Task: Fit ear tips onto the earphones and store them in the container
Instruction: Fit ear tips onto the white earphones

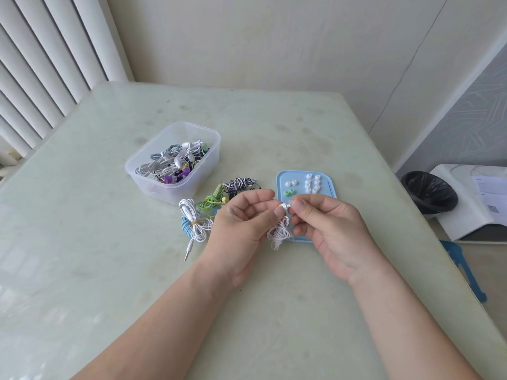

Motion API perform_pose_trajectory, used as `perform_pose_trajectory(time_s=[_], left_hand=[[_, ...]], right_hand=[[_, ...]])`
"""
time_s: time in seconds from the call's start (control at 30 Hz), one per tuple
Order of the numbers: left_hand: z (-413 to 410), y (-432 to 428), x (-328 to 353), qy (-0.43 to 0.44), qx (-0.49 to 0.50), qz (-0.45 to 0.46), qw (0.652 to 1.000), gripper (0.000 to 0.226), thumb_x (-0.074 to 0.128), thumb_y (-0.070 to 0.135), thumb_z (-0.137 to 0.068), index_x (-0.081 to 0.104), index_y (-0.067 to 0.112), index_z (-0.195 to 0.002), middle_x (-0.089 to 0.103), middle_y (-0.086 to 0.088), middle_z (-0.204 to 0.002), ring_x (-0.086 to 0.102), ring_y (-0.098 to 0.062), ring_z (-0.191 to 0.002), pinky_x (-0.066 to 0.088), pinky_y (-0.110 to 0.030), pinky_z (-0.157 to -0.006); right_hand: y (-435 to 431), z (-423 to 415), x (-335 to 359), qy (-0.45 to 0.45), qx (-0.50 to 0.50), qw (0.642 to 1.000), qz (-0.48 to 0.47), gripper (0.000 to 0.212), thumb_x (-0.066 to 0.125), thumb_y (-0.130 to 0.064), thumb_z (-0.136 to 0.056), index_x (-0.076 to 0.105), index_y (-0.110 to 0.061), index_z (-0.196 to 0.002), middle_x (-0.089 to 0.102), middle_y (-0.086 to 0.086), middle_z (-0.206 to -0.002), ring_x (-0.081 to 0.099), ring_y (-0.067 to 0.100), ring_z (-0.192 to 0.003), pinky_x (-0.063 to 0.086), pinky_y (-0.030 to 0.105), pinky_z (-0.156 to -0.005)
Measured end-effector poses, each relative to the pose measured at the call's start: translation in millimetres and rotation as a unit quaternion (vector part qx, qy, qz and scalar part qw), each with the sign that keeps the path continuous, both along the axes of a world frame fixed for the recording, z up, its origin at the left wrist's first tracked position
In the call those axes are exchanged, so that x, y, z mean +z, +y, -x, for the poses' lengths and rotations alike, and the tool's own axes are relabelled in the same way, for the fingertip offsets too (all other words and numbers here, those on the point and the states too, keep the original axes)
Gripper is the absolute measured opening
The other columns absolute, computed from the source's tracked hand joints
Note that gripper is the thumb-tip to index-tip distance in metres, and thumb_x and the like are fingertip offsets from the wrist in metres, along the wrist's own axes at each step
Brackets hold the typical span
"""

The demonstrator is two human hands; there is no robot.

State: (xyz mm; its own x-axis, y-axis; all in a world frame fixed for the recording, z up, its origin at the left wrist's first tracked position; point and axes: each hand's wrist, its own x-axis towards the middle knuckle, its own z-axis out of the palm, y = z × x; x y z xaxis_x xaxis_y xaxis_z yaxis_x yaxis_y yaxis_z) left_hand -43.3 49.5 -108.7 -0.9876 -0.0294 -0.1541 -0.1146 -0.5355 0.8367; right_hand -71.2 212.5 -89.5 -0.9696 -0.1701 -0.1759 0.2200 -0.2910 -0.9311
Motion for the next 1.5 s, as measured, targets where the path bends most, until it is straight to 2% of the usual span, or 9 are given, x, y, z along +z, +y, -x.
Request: perform_pose_trajectory(time_s=[0.17, 0.53, 0.63, 0.77, 0.9, 1.13, 1.23, 1.37, 1.5], left_hand=[[0.6, 0.2, -0.3, 0.011, 0.006, -0.005, 1.000, 0.034, 0.079, 0.004, -0.075, 0.070, 0.009, -0.107, 0.075, -0.012, -0.096, 0.071, -0.023, -0.087, 0.058, -0.031, -0.079], [0.7, 1.4, -1.0, 0.019, 0.014, -0.003, 1.000, 0.031, 0.079, 0.004, -0.075, 0.071, 0.008, -0.105, 0.075, -0.016, -0.097, 0.072, -0.025, -0.086, 0.059, -0.032, -0.077], [0.5, 1.8, -1.2, 0.016, 0.021, -0.004, 1.000, 0.030, 0.080, 0.005, -0.076, 0.070, 0.008, -0.103, 0.074, -0.018, -0.097, 0.070, -0.028, -0.087, 0.058, -0.038, -0.083], [1.3, 2.3, -4.5, 0.012, 0.023, -0.009, 1.000, 0.025, 0.082, 0.001, -0.080, 0.071, 0.009, -0.101, 0.071, -0.021, -0.098, 0.066, -0.036, -0.095, 0.054, -0.057, -0.097], [0.9, 2.3, -2.8, 0.005, 0.034, -0.004, 0.999, 0.022, 0.080, 0.002, -0.081, 0.071, 0.010, -0.099, 0.069, -0.017, -0.095, 0.064, -0.032, -0.093, 0.053, -0.042, -0.085], [-1.4, 1.8, -0.4, 0.004, 0.034, 0.003, 0.999, 0.028, 0.082, 0.005, -0.078, 0.070, 0.008, -0.103, 0.072, -0.014, -0.093, 0.067, -0.027, -0.087, 0.052, -0.040, -0.085], [-2.6, 0.0, 1.9, 0.002, 0.035, 0.004, 0.999, 0.024, 0.076, -0.002, -0.084, 0.069, 0.008, -0.105, 0.074, -0.012, -0.093, 0.069, -0.023, -0.083, 0.055, -0.036, -0.084], [-6.0, -1.5, 5.3, 0.003, 0.036, 0.001, 0.999, 0.025, 0.074, -0.005, -0.086, 0.068, 0.007, -0.107, 0.074, -0.009, -0.091, 0.070, -0.019, -0.080, 0.056, -0.031, -0.081], [-10.0, -1.2, 6.2, 0.003, 0.041, 0.001, 0.999, 0.023, 0.073, -0.006, -0.087, 0.068, 0.007, -0.106, 0.073, -0.008, -0.090, 0.069, -0.018, -0.082, 0.057, -0.029, -0.081]], right_hand=[[-2.4, 0.9, -2.7, -0.011, -0.003, 1.000, 0.019, 0.025, 0.076, -0.012, -0.077, 0.073, 0.002, -0.097, 0.071, 0.015, -0.084, 0.064, 0.022, -0.071, 0.057, 0.029, -0.064], [-1.5, -0.1, -10.1, 0.041, -0.013, 0.999, -0.009, 0.026, 0.076, -0.011, -0.077, 0.074, 0.003, -0.098, 0.074, 0.021, -0.091, 0.067, 0.027, -0.079, 0.057, 0.032, -0.071], [-2.6, -0.2, -10.2, 0.076, -0.032, 0.995, -0.047, 0.015, 0.077, -0.001, -0.081, 0.075, 0.001, -0.096, 0.077, 0.020, -0.090, 0.071, 0.026, -0.079, 0.057, 0.032, -0.072], [-6.1, -3.8, -10.0, 0.113, -0.058, 0.989, -0.081, 0.010, 0.076, 0.005, -0.084, 0.076, 0.002, -0.093, 0.079, 0.016, -0.087, 0.073, 0.021, -0.075, 0.058, 0.027, -0.071], [-9.3, -9.2, -12.1, 0.146, -0.064, 0.981, -0.108, 0.011, 0.076, 0.003, -0.086, 0.078, -0.004, -0.094, 0.080, 0.009, -0.091, 0.075, 0.021, -0.084, 0.059, 0.028, -0.077], [-7.6, -12.1, -9.1, 0.198, -0.058, 0.962, -0.179, 0.013, 0.071, 0.000, -0.092, 0.078, -0.011, -0.097, 0.080, 0.002, -0.093, 0.075, 0.017, -0.085, 0.062, 0.038, -0.080], [-4.9, -10.0, -9.7, 0.217, -0.072, 0.952, -0.204, 0.012, 0.071, -0.002, -0.093, 0.078, -0.012, -0.097, 0.078, 0.001, -0.091, 0.073, 0.021, -0.084, 0.061, 0.044, -0.080], [-5.4, -11.0, -7.4, 0.208, -0.060, 0.961, -0.173, 0.017, 0.070, 0.002, -0.093, 0.079, -0.012, -0.097, 0.078, 0.003, -0.091, 0.071, 0.015, -0.080, 0.060, 0.036, -0.078], [-6.0, -13.2, -10.1, 0.265, -0.043, 0.942, -0.202, 0.014, 0.071, -0.003, -0.090, 0.080, -0.012, -0.096, 0.076, 0.005, -0.095, 0.072, 0.023, -0.087, 0.059, 0.037, -0.079]])
